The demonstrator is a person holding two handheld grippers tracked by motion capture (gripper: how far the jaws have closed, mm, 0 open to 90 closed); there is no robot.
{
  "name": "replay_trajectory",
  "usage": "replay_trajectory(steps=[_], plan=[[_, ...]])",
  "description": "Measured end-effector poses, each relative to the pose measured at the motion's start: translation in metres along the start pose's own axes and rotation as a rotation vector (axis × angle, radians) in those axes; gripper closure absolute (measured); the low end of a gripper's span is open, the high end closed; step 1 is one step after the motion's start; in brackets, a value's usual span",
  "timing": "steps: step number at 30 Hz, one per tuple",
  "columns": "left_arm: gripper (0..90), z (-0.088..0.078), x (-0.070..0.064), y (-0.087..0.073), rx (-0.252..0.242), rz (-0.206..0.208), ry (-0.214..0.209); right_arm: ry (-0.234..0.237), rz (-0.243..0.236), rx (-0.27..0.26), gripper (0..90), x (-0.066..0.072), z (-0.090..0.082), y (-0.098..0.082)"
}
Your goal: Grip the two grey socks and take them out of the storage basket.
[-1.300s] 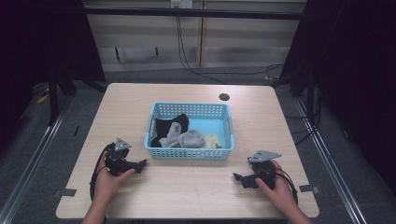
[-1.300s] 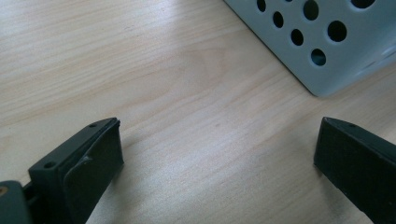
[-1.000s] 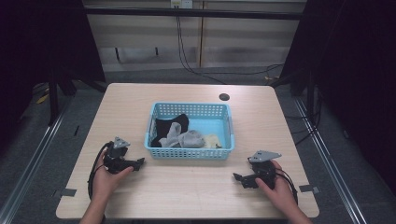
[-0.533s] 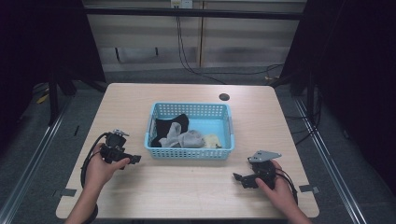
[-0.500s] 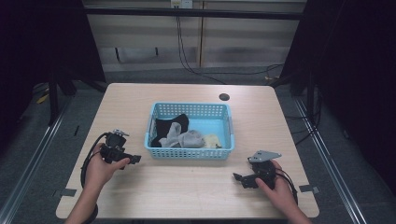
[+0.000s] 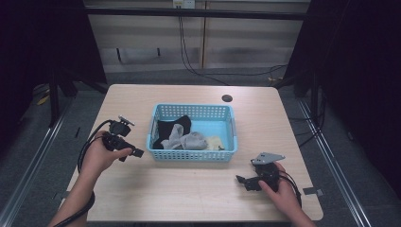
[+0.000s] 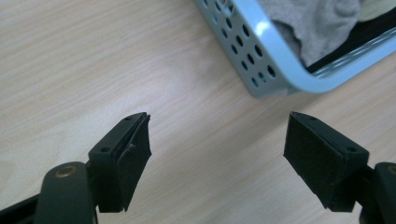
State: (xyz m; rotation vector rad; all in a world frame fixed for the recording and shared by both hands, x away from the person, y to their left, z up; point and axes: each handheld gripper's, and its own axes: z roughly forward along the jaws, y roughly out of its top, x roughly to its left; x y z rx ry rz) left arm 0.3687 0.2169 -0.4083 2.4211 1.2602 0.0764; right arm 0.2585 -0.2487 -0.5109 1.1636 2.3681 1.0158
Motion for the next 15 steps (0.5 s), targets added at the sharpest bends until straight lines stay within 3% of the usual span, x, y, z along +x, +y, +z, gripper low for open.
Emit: replay_trajectory(steps=[3, 15], plan=[[22.1, -0.004, -0.002, 0.007, 0.017, 0.012, -0.013, -0.002, 0.0, 0.0, 11.0, 0.0, 0.0, 0.0], [22.1, -0.015, -0.019, 0.04, -0.004, 0.056, -0.019, 0.0, -0.002, -0.002, 11.0, 0.0, 0.0, 0.0]])
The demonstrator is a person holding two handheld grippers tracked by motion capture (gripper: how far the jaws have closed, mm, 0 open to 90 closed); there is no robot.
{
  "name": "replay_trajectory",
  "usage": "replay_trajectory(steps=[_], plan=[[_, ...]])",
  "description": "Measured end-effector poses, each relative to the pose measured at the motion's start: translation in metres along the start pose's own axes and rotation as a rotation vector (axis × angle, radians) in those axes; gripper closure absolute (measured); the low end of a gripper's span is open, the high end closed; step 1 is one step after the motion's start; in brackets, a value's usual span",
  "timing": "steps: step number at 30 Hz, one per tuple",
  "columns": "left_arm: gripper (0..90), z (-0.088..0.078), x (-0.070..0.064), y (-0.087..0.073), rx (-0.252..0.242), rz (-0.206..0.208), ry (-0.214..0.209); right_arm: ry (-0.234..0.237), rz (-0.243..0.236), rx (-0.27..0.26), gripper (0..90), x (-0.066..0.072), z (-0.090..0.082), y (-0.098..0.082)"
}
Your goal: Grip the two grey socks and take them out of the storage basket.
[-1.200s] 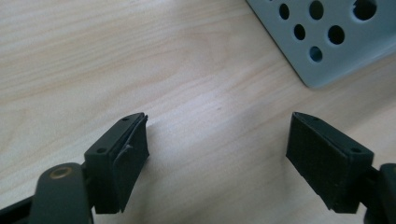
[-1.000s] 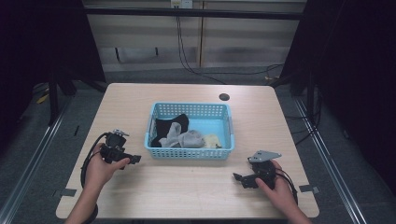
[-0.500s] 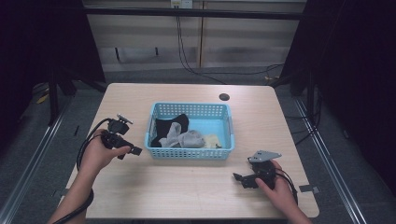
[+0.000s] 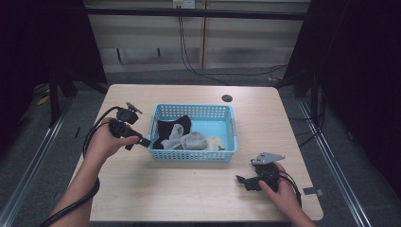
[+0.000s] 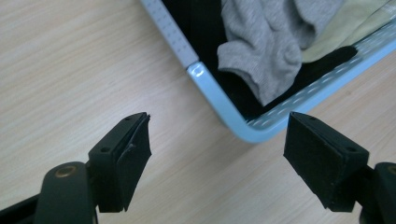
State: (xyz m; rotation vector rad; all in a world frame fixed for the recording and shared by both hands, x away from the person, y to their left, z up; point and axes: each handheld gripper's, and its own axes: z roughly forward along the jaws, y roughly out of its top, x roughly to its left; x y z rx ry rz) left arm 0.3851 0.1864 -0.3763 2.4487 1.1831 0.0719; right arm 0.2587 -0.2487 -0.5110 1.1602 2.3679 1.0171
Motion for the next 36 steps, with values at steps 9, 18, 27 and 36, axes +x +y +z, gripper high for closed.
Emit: replay_trajectory(steps=[9, 18, 27, 36], plan=[[22.5, 0.01, -0.016, 0.023, -0.011, 0.038, -0.015, 0.0, 0.003, 0.002, 11.0, 0.0, 0.0, 0.0], [23.3, 0.03, -0.024, 0.034, -0.018, 0.049, -0.019, -0.001, 0.003, 0.002, 11.0, 0.0, 0.0, 0.0], [24.5, 0.051, -0.027, 0.043, -0.004, 0.058, -0.017, 0.0, 0.0, 0.0, 11.0, 0.0, 0.0, 0.0], [27.7, 0.069, -0.031, 0.047, 0.013, 0.054, -0.017, 0.0, 0.003, 0.001, 11.0, 0.0, 0.0, 0.0]])
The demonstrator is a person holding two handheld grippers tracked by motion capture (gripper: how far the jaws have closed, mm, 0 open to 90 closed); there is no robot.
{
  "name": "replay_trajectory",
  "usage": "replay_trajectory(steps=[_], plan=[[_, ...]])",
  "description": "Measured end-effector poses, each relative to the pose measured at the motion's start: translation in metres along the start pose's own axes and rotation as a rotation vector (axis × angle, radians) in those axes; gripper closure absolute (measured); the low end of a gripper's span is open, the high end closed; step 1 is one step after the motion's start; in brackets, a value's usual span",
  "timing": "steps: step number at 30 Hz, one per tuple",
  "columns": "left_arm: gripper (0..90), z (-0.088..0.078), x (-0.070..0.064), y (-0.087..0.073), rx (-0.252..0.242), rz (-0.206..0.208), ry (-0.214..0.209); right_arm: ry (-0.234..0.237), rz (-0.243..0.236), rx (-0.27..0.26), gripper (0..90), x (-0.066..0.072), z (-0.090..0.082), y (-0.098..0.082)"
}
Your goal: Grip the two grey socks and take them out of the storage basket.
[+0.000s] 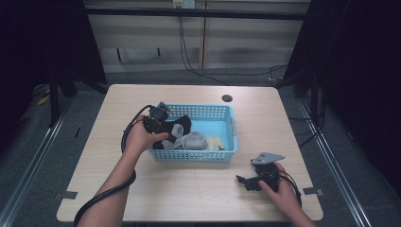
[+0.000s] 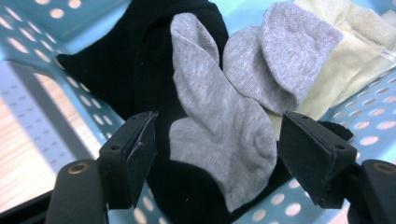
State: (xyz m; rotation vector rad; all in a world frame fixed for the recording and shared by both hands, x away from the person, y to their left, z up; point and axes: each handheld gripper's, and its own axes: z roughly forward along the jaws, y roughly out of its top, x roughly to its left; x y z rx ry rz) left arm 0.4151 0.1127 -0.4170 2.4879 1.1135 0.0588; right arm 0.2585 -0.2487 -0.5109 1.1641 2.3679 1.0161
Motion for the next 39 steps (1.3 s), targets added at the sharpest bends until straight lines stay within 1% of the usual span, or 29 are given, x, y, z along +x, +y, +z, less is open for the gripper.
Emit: replay_trajectory(steps=[2, 3, 7, 8, 9, 10, 11, 12, 14, 15, 17, 18, 21, 22, 23, 24, 25, 26, 27, 30, 33, 35, 39], plan=[[28.7, 0.004, 0.0, 0.001, 0.006, 0.001, 0.007, 0.0, -0.003, -0.002, 11.0, 0.0, 0.0, 0.0], [30.3, 0.006, 0.0, 0.001, 0.006, -0.006, 0.007, 0.0, 0.001, 0.0, 11.0, 0.0, 0.0, 0.0], [32.9, 0.013, 0.001, 0.002, 0.005, -0.009, 0.011, -0.002, -0.002, -0.001, 11.0, 0.0, 0.0, 0.0], [34.0, 0.015, 0.001, 0.002, -0.001, -0.011, 0.011, -0.002, -0.002, -0.001, 11.0, 0.0, 0.0, 0.0], [34.8, 0.016, 0.002, 0.002, 0.011, 0.0, 0.013, -0.002, 0.0, 0.001, 11.0, 0.0, 0.0, 0.0], [35.0, 0.019, 0.002, 0.002, 0.009, -0.01, 0.015, 0.0, -0.002, -0.001, 11.0, 0.0, 0.0, 0.0], [35.7, 0.021, 0.002, 0.001, 0.008, -0.01, 0.016, -0.002, -0.001, 0.0, 11.0, 0.0, 0.0, 0.0], [36.7, 0.025, 0.003, 0.001, 0.023, -0.006, 0.012, 0.0, 0.001, 0.0, 11.0, 0.0, 0.0, 0.0], [38.4, 0.027, 0.002, 0.0, 0.016, -0.006, 0.011, 0.0, -0.002, -0.001, 11.0, 0.0, 0.0, 0.0], [43.7, 0.029, 0.002, 0.0, 0.029, -0.007, 0.011, 0.0, -0.002, -0.001, 11.0, 0.0, 0.0, 0.0], [45.2, 0.03, 0.003, 0.0, 0.03, -0.012, 0.012, 0.0, -0.002, -0.001, 11.0, 0.0, 0.0, 0.0], [47.4, 0.031, 0.004, -0.001, 0.043, -0.012, 0.007, -0.001, -0.003, -0.002, 11.0, 0.0, 0.0, 0.0], [56.7, 0.035, 0.006, -0.002, 0.065, -0.018, -0.005, 0.001, -0.006, -0.004, 11.0, 0.0, 0.0, 0.0], [59.9, 0.035, 0.005, -0.003, 0.068, -0.029, -0.005, 0.001, -0.007, -0.005, 11.0, 0.0, 0.0, 0.0], [65.7, 0.035, 0.006, -0.002, 0.081, -0.03, -0.013, 0.0, -0.006, -0.004, 11.0, 0.0, 0.0, 0.0], [70.5, 0.035, 0.006, -0.002, 0.076, -0.036, -0.014, 0.001, -0.007, -0.005, 11.0, 0.0, 0.0, 0.0], [78.7, 0.033, 0.006, -0.001, 0.08, -0.045, -0.01, 0.001, -0.005, -0.003, 11.0, 0.0, 0.0, 0.0], [81.5, 0.033, 0.006, -0.001, 0.08, -0.045, -0.01, 0.001, -0.005, -0.003, 11.0, 0.0, 0.0, 0.0], [81.5, 0.031, 0.006, 0.0, 0.083, -0.047, -0.014, 0.0, -0.003, -0.002, 11.0, 0.0, 0.0, 0.0], [83.7, 0.025, 0.006, 0.003, 0.082, -0.044, -0.008, 0.001, -0.005, -0.003, 11.0, 0.0, 0.0, 0.0], [84.0, 0.016, 0.005, 0.005, 0.046, -0.057, -0.005, -0.002, -0.001, 0.0, 11.0, 0.0, 0.0, 0.0], [84.1, 0.011, 0.005, 0.006, 0.039, -0.052, -0.005, -0.002, 0.0, 0.0, 11.0, 0.0, 0.0, 0.0], [84.1, 0.003, 0.004, 0.009, 0.041, -0.054, -0.019, -0.003, 0.0, 0.001, 11.0, 0.0, 0.0, 0.0]])
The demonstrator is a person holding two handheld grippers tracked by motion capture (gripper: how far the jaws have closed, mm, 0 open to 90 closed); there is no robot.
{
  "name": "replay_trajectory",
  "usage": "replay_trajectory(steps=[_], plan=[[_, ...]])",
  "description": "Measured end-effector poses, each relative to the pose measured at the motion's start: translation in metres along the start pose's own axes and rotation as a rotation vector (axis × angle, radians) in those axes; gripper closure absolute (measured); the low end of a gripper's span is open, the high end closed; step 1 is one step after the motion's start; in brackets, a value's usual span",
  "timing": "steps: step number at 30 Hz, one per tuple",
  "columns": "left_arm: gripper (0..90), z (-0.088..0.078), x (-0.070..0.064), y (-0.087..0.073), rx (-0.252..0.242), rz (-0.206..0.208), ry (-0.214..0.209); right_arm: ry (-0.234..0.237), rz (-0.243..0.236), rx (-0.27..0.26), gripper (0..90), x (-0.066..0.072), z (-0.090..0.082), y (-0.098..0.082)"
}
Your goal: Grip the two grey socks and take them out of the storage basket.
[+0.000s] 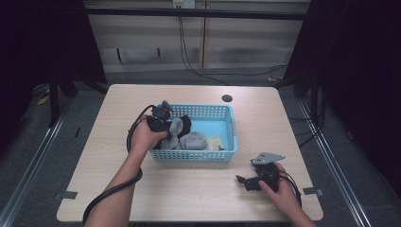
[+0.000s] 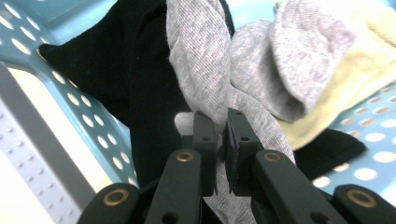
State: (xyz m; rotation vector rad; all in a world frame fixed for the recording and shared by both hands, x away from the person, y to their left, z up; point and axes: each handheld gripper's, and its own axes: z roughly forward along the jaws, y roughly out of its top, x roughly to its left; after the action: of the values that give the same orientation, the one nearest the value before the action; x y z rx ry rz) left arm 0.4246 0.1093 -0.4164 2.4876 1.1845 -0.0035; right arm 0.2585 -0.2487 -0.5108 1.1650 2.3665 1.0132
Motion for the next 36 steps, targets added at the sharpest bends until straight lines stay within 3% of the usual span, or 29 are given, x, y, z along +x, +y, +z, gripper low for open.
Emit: replay_trajectory(steps=[7, 15, 28, 36], plan=[[84.0, -0.015, -0.001, 0.005, -0.003, 0.016, -0.003, 0.002, 0.0, -0.001, 11.0, 0.0, 0.0, 0.0], [84.0, -0.026, -0.001, 0.009, -0.006, -0.006, -0.008, 0.003, 0.001, -0.004, 11.0, 0.0, 0.0, 0.0], [83.9, -0.043, 0.002, 0.013, 0.024, -0.01, -0.014, 0.001, 0.0, -0.004, 11.0, 0.0, 0.0, 0.0], [83.9, -0.056, 0.004, 0.014, 0.012, -0.012, -0.008, 0.001, 0.0, -0.004, 11.0, 0.0, 0.0, 0.0]])
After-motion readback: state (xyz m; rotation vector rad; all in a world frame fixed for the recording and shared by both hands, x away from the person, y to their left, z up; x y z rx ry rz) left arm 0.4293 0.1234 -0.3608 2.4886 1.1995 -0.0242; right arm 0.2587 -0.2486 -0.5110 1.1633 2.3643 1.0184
